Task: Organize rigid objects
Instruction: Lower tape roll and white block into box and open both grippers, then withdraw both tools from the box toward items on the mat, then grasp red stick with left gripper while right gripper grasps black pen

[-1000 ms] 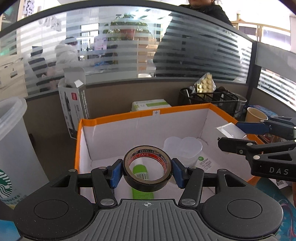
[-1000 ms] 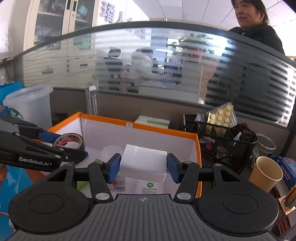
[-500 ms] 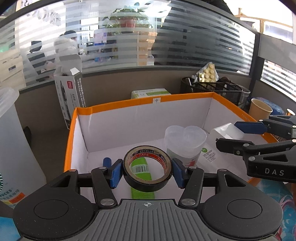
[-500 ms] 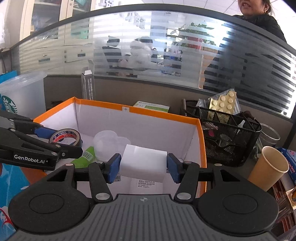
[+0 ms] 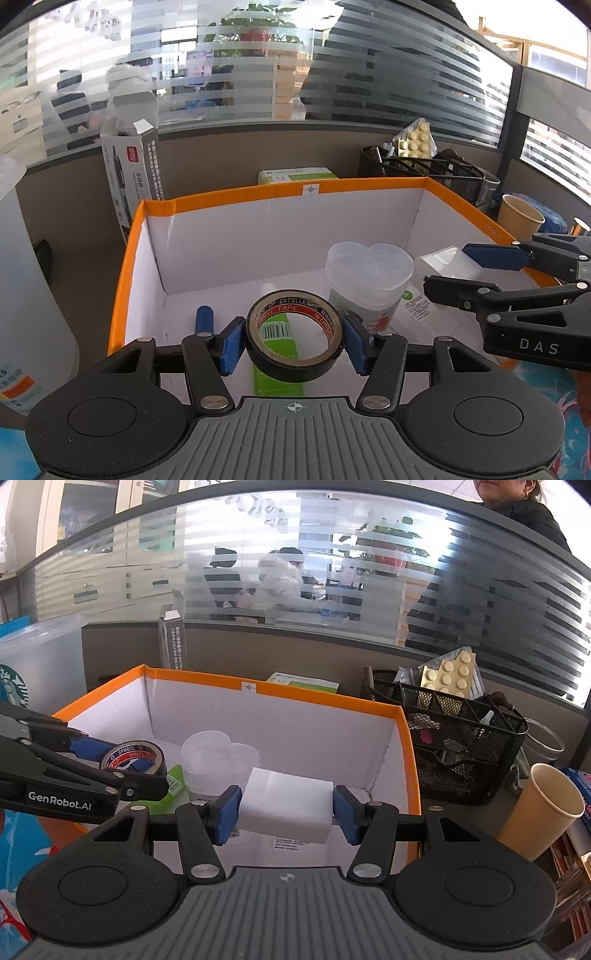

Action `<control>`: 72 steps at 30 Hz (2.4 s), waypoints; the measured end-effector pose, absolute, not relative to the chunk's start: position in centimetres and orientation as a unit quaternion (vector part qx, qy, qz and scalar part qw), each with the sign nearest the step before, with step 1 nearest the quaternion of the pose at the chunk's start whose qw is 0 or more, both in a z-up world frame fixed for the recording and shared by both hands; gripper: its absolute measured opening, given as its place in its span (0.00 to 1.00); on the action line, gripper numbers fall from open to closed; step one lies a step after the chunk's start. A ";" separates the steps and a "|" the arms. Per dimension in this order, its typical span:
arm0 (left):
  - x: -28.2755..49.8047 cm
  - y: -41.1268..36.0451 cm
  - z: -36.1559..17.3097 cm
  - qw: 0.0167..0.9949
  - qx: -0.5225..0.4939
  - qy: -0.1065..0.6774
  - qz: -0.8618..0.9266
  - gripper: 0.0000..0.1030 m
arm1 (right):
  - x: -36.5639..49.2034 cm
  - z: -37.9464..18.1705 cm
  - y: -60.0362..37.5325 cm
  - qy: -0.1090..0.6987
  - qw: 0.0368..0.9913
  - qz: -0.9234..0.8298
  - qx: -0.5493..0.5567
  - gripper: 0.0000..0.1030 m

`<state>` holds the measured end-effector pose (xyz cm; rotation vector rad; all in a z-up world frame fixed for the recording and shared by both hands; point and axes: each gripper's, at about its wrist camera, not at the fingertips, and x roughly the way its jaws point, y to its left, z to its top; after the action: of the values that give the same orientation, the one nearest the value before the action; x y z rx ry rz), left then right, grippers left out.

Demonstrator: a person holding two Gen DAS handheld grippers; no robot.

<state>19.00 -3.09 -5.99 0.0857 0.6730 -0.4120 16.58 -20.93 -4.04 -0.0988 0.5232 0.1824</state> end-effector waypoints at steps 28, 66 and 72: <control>14.8 -1.8 -2.3 0.943 0.056 0.265 -0.192 0.98 | 9.7 -1.2 -22.2 0.192 0.979 0.049 -0.049 0.53; 6.4 7.5 -7.0 0.938 0.017 0.319 -0.137 1.00 | 3.4 -10.3 -9.5 0.307 0.899 0.293 -0.110 0.98; 6.6 9.1 -7.5 0.936 0.001 0.330 -0.126 1.00 | 1.6 -10.1 -10.0 0.309 0.927 0.195 -0.079 0.80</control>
<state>6.59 9.09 -7.51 0.0019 0.6751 -0.2566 1.55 -10.05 -10.06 -0.1625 0.6332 0.4007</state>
